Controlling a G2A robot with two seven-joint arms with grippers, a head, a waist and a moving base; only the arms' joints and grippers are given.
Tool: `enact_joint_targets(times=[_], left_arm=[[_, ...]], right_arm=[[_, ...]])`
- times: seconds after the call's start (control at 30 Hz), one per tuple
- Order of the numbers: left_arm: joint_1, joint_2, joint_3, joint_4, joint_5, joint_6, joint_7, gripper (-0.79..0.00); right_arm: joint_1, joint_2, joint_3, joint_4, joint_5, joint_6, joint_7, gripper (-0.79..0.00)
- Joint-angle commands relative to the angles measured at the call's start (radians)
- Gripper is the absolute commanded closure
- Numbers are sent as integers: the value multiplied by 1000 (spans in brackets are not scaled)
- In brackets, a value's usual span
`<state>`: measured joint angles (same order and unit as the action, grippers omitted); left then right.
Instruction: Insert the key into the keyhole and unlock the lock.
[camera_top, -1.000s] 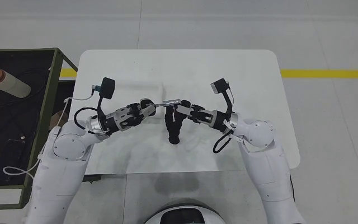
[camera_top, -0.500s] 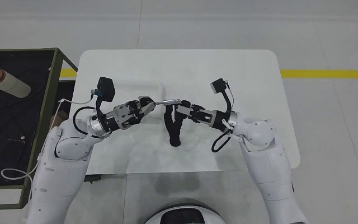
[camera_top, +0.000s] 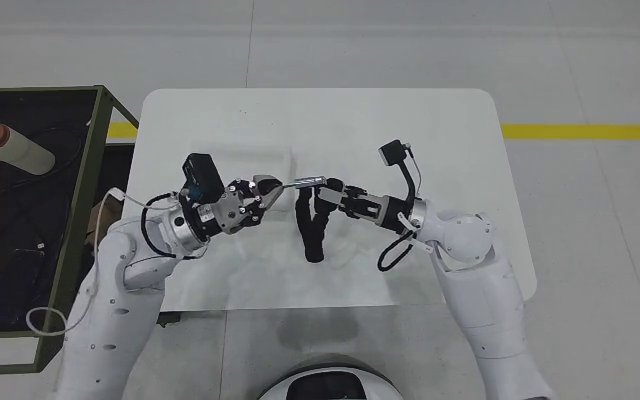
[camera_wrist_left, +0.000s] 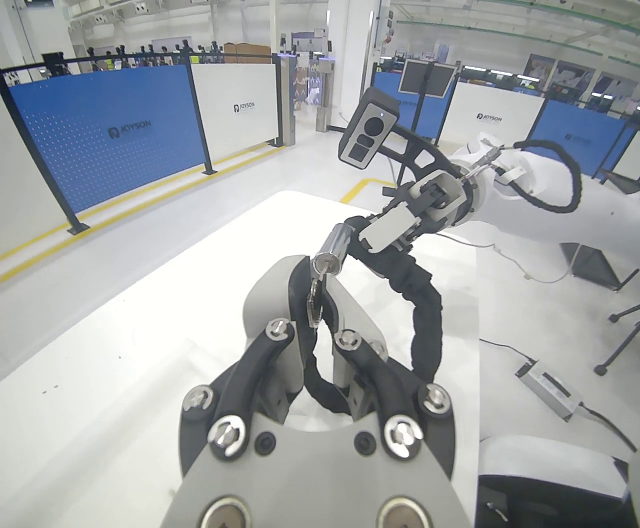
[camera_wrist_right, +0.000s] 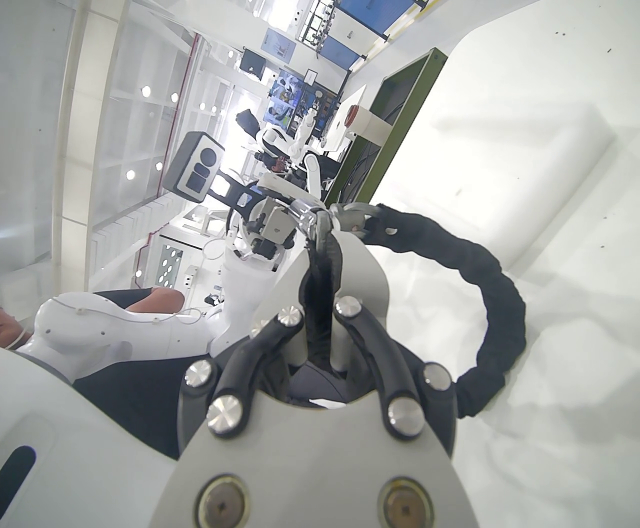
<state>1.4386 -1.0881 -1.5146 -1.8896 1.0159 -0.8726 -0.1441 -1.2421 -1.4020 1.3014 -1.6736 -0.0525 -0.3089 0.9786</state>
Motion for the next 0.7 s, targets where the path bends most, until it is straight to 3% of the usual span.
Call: enact_joint_targets(times=[0.0,0.23,0.43,0.67], left_arm=[[1,-1,1,-6,98,6,64,0],[18,-3,27,-18,448,67,343,0],[22,1,77,20,771,230,577,0],[-5,4,118,63,933,330,703,0]], right_arm=[[-1,3,2,-4,2,-1,0,0],[-4,15,10,-16,-4,4,-3,0],[-15,26,23,-38,-11,7,-8,0],[-37,41,44,-65,-25,8,-19,0]])
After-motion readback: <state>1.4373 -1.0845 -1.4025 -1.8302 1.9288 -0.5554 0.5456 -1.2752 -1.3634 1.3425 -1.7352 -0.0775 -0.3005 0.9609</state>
